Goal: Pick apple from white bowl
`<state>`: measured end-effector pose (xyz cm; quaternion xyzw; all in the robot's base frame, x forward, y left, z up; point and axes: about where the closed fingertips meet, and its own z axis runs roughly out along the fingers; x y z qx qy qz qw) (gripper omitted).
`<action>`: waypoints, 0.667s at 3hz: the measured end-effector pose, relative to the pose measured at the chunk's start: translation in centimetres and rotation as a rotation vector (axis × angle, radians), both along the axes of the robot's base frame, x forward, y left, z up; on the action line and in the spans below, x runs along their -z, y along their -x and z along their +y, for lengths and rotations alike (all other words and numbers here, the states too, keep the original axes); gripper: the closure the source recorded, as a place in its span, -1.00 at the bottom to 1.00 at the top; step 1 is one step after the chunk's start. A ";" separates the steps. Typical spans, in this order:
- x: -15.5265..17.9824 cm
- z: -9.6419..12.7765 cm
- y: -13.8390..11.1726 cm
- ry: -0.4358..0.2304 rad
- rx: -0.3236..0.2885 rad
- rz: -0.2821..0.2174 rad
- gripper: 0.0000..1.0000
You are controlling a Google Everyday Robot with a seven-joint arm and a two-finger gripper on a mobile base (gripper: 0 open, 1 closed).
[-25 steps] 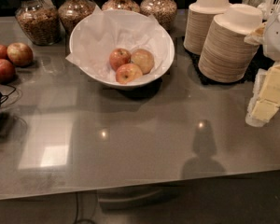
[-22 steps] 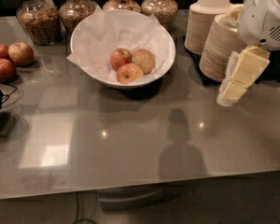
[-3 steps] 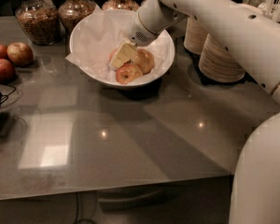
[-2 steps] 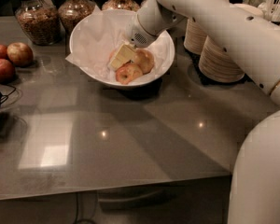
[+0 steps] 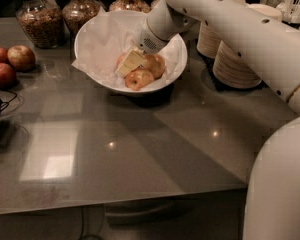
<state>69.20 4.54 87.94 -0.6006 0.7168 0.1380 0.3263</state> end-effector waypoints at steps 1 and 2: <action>0.3 0.1 0.0 0.016 0.005 0.018 -0.50; 0.2 0.1 0.0 0.016 0.005 0.018 -0.50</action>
Offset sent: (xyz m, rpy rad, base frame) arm -0.0064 0.0199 -0.0370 -0.1179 0.1458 0.0316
